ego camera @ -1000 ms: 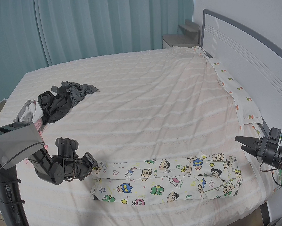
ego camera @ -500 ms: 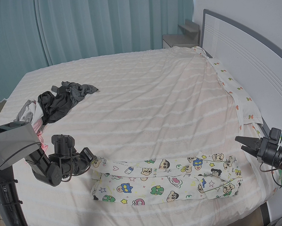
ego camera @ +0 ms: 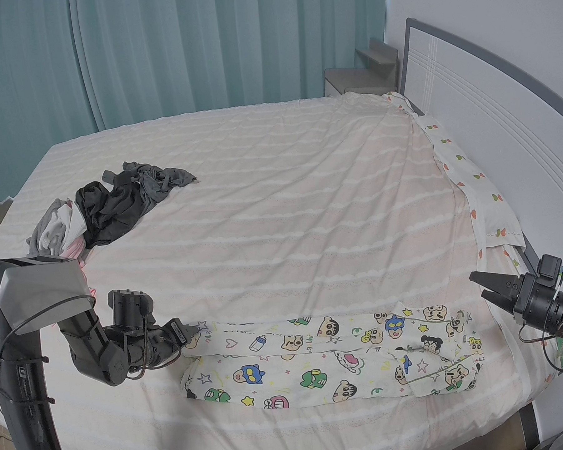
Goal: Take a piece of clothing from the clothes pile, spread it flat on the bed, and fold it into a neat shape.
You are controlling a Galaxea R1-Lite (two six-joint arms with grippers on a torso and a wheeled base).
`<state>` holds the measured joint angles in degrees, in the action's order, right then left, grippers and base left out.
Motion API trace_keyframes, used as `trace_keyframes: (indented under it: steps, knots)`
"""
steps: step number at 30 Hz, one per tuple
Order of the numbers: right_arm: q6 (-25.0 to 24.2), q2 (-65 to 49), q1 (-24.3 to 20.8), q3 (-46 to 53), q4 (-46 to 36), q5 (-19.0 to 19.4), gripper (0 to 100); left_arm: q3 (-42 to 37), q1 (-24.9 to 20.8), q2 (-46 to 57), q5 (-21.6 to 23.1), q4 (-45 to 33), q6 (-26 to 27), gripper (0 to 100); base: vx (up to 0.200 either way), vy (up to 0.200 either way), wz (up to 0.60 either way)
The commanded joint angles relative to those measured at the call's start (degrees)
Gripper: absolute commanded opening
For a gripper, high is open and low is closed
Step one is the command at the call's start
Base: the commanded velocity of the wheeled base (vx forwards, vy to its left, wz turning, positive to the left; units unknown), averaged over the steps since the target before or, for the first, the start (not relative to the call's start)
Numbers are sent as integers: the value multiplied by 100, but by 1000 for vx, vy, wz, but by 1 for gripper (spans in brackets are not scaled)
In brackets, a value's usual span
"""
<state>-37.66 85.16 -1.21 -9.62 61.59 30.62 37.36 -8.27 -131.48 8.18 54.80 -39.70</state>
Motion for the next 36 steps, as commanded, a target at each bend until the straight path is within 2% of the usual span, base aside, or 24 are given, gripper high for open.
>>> trace_keyframes:
  steps: [1, 7, 12, 17, 24, 36]
  knots:
    - [4, 9, -2, 4, 2, 5, 100, 25, 36, -80, -176, 5, 7, 100, 0, 0, 0]
    - [4, 9, -2, 4, 2, 5, 100, -54, 115, 201, -106, -13, -55, 100, 0, 0, 0]
    - [4, 0, -2, 4, 2, 5, 100, -230, 97, 465, 509, -13, -29, 100, 0, 0, 0]
    - [39, -9, -11, 13, 2, -4, 100, -133, 88, 377, 720, -13, 77, 100, 0, 0, 0]
    - [136, -193, -108, 83, -6, 5, 100, -19, 18, -98, 755, -30, 692, 100, 0, 0, 0]
    - [136, -167, -161, 92, -6, 5, 100, 342, -465, -300, 755, -39, 736, 100, 0, 0, 0]
